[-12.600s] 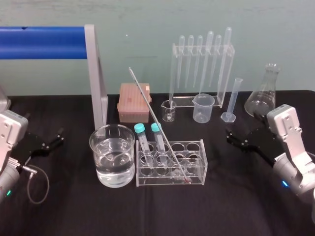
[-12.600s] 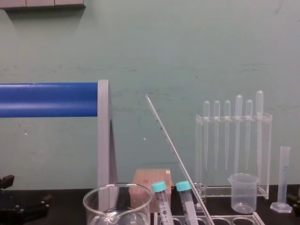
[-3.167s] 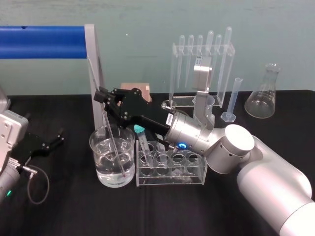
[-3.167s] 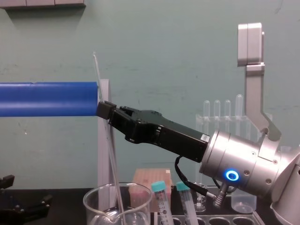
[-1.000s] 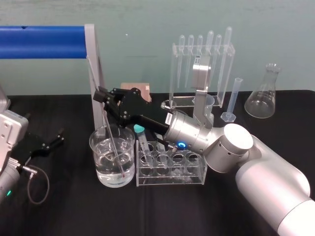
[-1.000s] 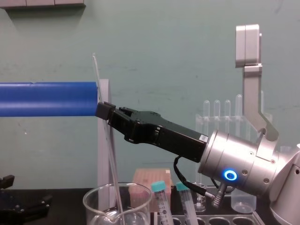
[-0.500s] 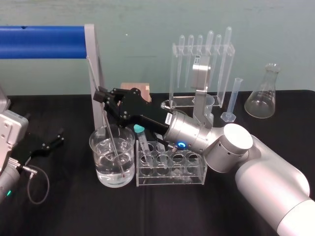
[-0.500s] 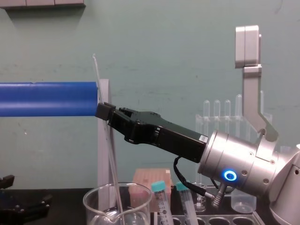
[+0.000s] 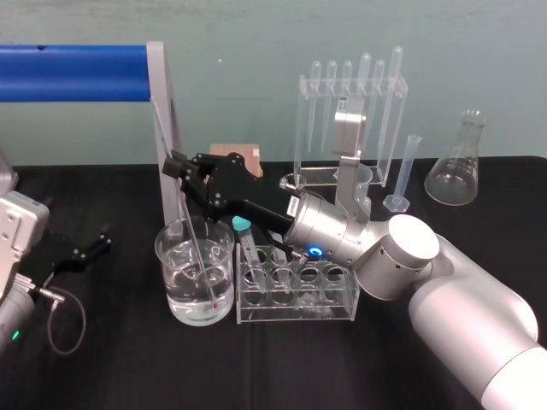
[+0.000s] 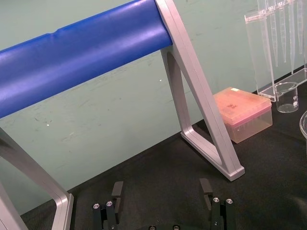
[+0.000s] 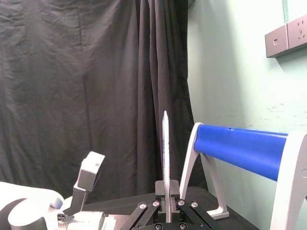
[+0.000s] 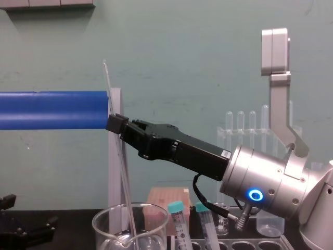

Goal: Hold the thermometer with one hand and immerse one end into the beaker, then reinsert it into the test tube rack.

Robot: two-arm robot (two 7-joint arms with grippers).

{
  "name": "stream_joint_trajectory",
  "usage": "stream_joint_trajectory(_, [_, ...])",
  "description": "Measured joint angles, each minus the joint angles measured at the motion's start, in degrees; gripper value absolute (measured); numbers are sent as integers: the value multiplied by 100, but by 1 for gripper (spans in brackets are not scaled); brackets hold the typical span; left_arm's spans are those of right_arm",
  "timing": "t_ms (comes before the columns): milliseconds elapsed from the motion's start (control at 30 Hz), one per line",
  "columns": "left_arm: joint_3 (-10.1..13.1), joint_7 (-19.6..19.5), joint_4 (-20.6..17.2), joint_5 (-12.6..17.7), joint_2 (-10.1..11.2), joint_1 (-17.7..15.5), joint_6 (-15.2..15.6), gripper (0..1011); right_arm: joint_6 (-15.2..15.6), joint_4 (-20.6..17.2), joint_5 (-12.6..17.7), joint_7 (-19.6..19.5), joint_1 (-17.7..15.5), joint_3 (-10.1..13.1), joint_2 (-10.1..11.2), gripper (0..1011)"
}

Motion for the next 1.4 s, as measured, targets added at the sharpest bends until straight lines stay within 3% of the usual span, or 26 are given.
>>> stream_joint_trajectory(1400, [0,0,0,0,0,0,0,1008,17,-151,7,-43,-29,21,41,55])
